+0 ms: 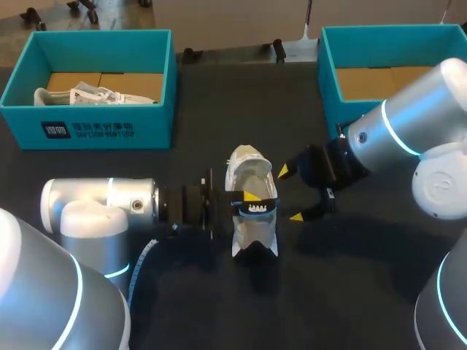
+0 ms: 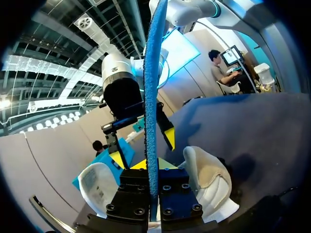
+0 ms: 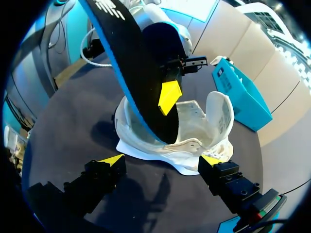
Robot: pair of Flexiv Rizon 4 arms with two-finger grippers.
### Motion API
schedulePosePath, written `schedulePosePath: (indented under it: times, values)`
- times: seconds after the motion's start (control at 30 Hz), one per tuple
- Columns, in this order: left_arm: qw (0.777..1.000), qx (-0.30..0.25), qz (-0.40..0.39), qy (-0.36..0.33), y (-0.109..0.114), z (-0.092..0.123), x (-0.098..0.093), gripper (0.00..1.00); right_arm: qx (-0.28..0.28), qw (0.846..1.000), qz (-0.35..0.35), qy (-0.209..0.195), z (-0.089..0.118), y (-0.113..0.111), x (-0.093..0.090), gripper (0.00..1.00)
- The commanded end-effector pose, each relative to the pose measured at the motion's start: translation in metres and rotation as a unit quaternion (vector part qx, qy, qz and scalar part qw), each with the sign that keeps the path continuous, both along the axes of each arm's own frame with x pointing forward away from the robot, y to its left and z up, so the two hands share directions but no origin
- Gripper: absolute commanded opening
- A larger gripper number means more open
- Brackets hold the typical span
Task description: Take the shoe out of the shoebox, open the shoe tongue, remove and reinsert the insole, then place the shoe into the shoebox
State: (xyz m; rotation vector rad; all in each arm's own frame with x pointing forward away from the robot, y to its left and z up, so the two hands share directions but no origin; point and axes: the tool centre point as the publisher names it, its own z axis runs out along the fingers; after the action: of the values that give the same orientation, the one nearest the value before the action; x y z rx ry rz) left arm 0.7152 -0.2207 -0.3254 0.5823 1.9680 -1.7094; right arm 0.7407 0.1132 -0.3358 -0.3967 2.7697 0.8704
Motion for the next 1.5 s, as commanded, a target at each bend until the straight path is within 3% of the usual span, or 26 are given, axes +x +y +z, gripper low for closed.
schedulePosePath:
  times: [0.03, 0.6, 0.87, 1.07, 1.23, 1.3, 1.33, 1.5]
  values:
    - [1.000, 0.005, -0.006, -0.004, -0.005, -0.006, 0.006, 0.00, 0.001, 1.000, 0.000, -0.001, -0.001, 0.000, -0.001, 1.00]
    - [0.998, 0.037, -0.005, -0.045, -0.004, -0.030, 0.028, 0.00, 0.001, 1.000, 0.000, -0.001, -0.001, 0.000, -0.001, 1.00]
    - [0.999, 0.044, 0.007, -0.026, -0.007, -0.042, 0.040, 0.00, 0.001, 1.000, 0.000, -0.001, -0.001, 0.000, -0.001, 1.00]
    - [0.999, 0.049, 0.004, -0.022, -0.007, -0.046, 0.039, 0.00, 0.001, 1.000, 0.000, -0.001, -0.001, 0.000, -0.001, 1.00]
    - [0.999, 0.045, 0.004, -0.026, -0.003, -0.035, 0.034, 0.00, 0.001, 1.000, 0.000, -0.001, -0.001, 0.000, -0.001, 1.00]
    - [0.999, 0.045, 0.004, -0.028, -0.002, -0.030, 0.032, 0.25, 0.001, 1.000, 0.000, -0.001, -0.001, 0.000, -0.001, 1.00]
    - [0.999, 0.044, 0.004, -0.028, -0.001, -0.028, 0.032, 0.28, 0.001, 1.000, 0.000, -0.001, -0.001, 0.000, -0.001, 1.00]
    - [0.999, 0.040, -0.001, -0.034, -0.001, -0.017, 0.028, 0.24, 0.001, 1.000, 0.000, -0.001, -0.001, 0.000, -0.001, 1.00]
